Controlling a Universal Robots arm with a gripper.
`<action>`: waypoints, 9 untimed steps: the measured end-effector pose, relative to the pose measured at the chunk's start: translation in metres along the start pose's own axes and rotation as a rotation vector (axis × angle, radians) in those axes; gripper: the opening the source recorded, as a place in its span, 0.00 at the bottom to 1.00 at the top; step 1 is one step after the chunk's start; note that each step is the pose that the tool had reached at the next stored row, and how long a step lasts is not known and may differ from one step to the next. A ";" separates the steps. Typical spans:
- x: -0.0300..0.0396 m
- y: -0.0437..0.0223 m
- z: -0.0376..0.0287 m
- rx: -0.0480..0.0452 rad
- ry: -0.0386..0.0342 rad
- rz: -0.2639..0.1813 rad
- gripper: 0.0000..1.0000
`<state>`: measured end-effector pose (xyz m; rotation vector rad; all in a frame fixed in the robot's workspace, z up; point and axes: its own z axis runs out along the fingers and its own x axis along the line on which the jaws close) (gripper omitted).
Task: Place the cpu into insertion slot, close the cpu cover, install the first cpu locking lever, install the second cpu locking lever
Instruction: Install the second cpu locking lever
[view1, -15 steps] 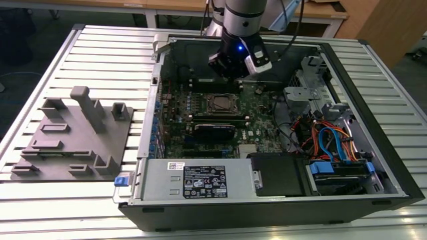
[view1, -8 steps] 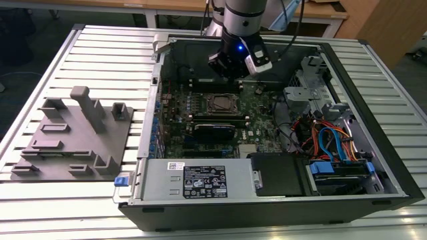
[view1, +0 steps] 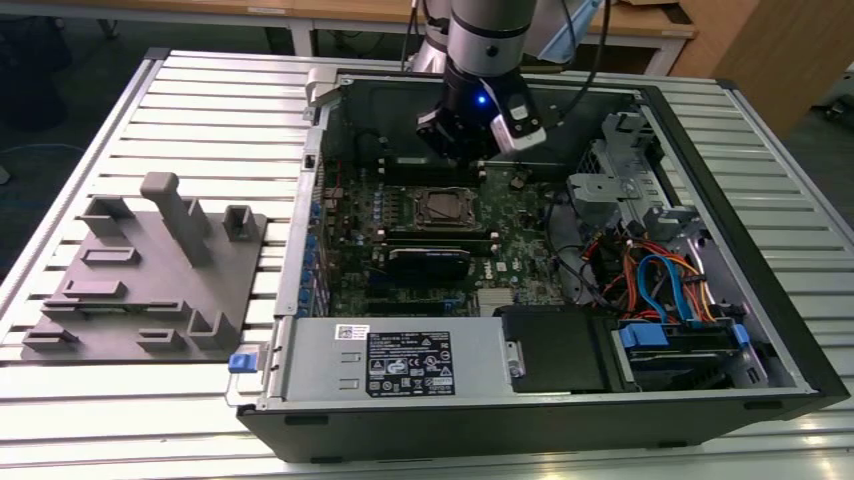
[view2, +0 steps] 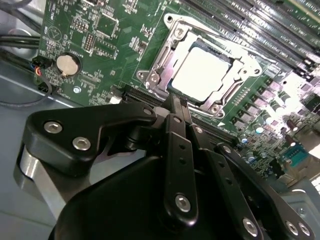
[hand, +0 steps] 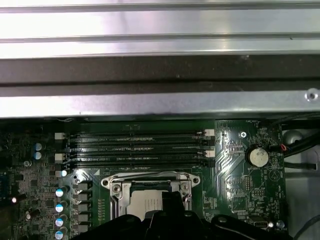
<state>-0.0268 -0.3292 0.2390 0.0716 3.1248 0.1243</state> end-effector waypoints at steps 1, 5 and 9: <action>0.0000 -0.0009 -0.0001 0.0003 0.0000 0.000 0.11; -0.0001 -0.0023 -0.0001 0.0009 -0.0001 0.000 0.11; -0.0001 -0.0025 -0.0002 0.0012 -0.0001 0.000 0.11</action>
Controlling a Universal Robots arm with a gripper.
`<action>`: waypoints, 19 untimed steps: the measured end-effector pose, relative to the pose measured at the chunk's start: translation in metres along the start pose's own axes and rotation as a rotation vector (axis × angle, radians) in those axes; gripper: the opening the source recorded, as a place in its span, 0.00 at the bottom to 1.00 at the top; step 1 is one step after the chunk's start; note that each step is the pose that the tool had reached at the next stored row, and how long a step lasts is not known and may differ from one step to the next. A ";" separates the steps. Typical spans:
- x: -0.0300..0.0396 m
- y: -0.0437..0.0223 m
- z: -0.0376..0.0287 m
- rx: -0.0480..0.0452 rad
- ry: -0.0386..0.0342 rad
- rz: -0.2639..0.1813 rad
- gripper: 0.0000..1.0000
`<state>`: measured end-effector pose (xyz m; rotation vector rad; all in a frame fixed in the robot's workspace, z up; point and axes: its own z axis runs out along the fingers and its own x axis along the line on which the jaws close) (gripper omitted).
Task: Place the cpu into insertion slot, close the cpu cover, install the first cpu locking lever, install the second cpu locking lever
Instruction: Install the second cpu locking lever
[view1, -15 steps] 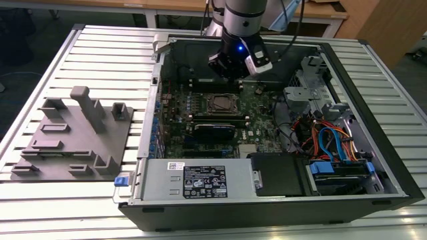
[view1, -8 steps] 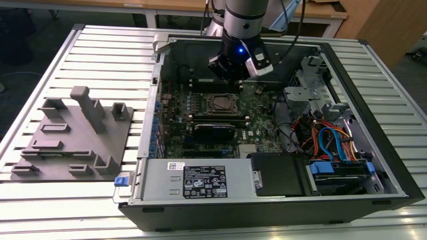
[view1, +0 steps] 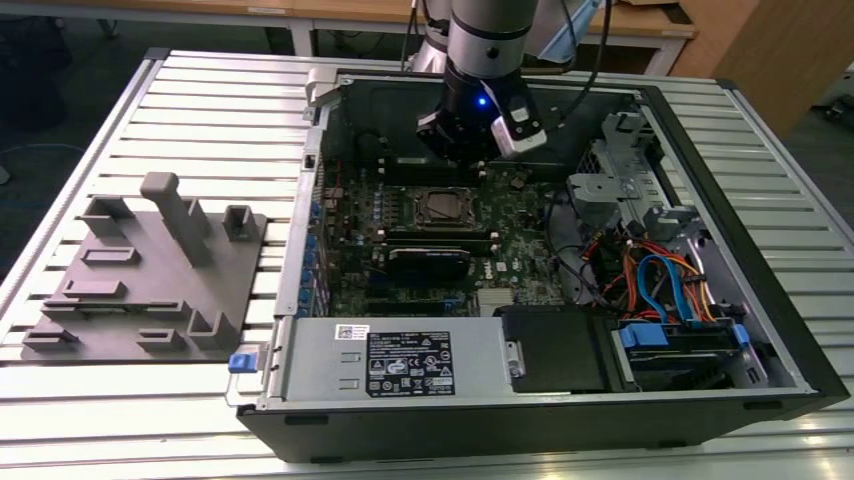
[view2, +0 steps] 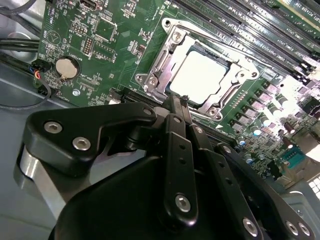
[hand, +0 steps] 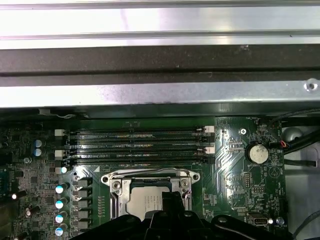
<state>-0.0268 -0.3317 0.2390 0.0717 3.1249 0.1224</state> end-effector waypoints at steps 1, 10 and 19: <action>0.0000 0.0000 0.0000 0.0000 0.0000 0.000 0.11; -0.0001 -0.0014 0.0000 0.0023 -0.0001 0.000 0.11; -0.0006 -0.0165 -0.0004 0.0085 -0.0004 0.000 0.11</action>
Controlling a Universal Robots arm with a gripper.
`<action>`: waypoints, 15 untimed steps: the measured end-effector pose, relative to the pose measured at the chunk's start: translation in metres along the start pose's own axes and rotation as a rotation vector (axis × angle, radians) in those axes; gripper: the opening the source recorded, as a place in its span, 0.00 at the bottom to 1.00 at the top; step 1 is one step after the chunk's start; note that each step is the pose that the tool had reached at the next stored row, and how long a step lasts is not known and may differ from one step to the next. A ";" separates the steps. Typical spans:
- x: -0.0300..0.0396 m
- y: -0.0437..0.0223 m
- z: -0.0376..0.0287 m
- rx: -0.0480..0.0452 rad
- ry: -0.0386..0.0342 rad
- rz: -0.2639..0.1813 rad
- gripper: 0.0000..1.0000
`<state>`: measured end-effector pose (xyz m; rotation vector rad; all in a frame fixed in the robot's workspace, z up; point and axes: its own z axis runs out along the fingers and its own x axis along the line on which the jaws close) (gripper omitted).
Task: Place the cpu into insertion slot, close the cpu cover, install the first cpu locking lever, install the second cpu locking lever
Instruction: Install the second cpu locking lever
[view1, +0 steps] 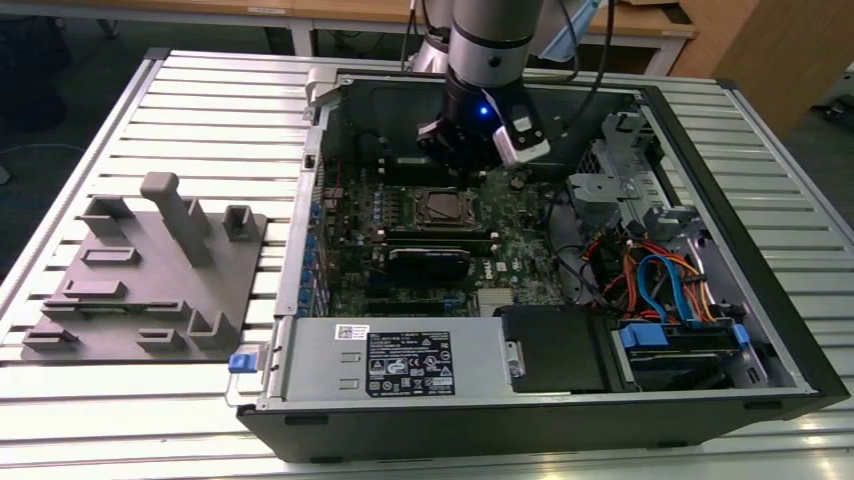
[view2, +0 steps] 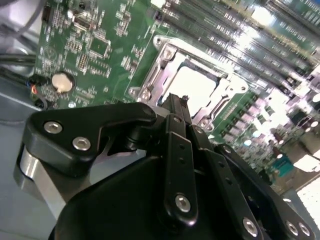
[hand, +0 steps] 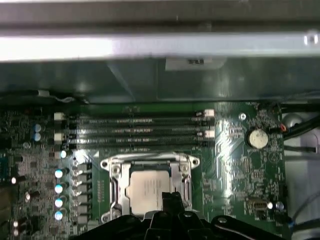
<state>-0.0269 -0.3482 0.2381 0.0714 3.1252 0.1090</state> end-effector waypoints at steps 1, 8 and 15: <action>-0.0001 -0.0020 -0.0001 0.0000 0.0000 0.000 0.11; 0.0008 -0.0094 -0.0003 -0.0003 0.0017 -0.025 0.11; 0.0029 -0.0100 -0.0061 -0.0033 0.0027 -0.038 0.11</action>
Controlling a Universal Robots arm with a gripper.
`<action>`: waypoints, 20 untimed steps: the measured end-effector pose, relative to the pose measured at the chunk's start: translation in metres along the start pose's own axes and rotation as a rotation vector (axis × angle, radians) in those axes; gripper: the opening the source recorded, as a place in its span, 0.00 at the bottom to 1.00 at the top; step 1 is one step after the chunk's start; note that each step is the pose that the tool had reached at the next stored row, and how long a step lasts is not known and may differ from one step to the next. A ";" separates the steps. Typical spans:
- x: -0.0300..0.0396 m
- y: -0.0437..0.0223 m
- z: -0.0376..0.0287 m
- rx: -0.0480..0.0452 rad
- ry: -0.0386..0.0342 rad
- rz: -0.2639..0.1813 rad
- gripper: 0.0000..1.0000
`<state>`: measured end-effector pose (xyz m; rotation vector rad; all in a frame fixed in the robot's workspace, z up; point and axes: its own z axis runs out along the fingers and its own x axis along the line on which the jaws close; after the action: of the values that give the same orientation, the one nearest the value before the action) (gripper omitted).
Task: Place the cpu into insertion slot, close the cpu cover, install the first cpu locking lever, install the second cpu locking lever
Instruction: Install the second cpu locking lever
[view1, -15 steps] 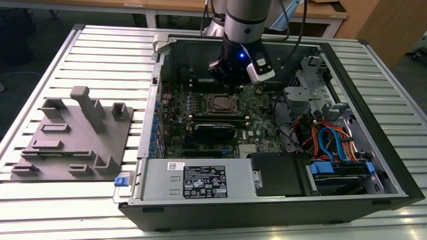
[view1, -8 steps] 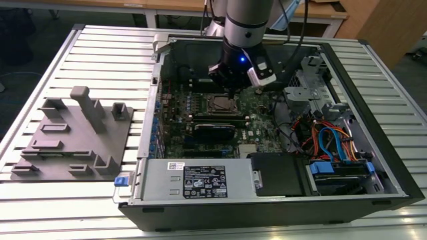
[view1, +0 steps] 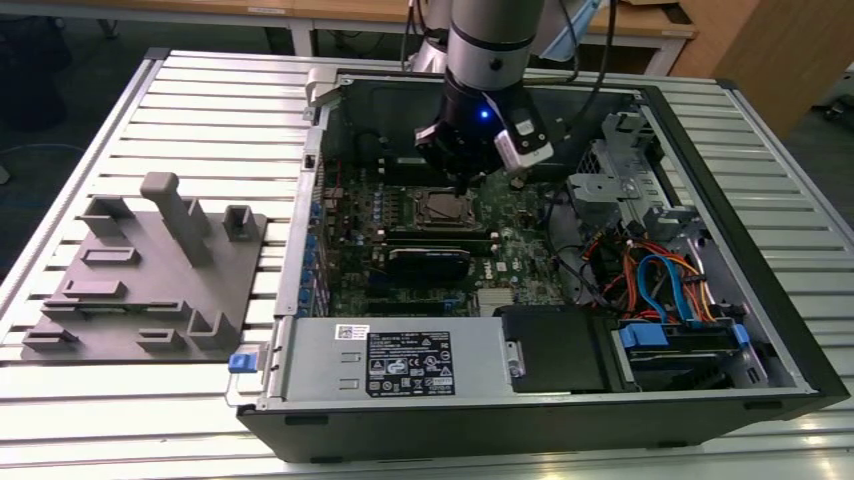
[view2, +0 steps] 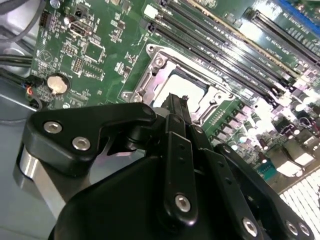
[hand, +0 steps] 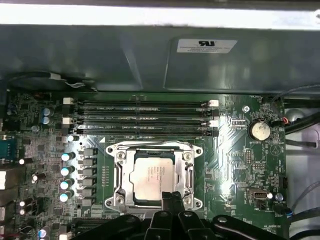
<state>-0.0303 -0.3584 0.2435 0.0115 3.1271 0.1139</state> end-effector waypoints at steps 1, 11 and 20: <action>0.0008 -0.0006 -0.0002 -0.0004 0.0000 0.000 0.11; 0.0146 -0.0140 -0.0014 -0.0410 0.0004 -0.001 0.11; 0.0184 -0.0355 -0.0028 -0.0918 0.0008 0.000 0.11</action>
<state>-0.0490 -0.3939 0.2434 0.0099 3.1190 0.2573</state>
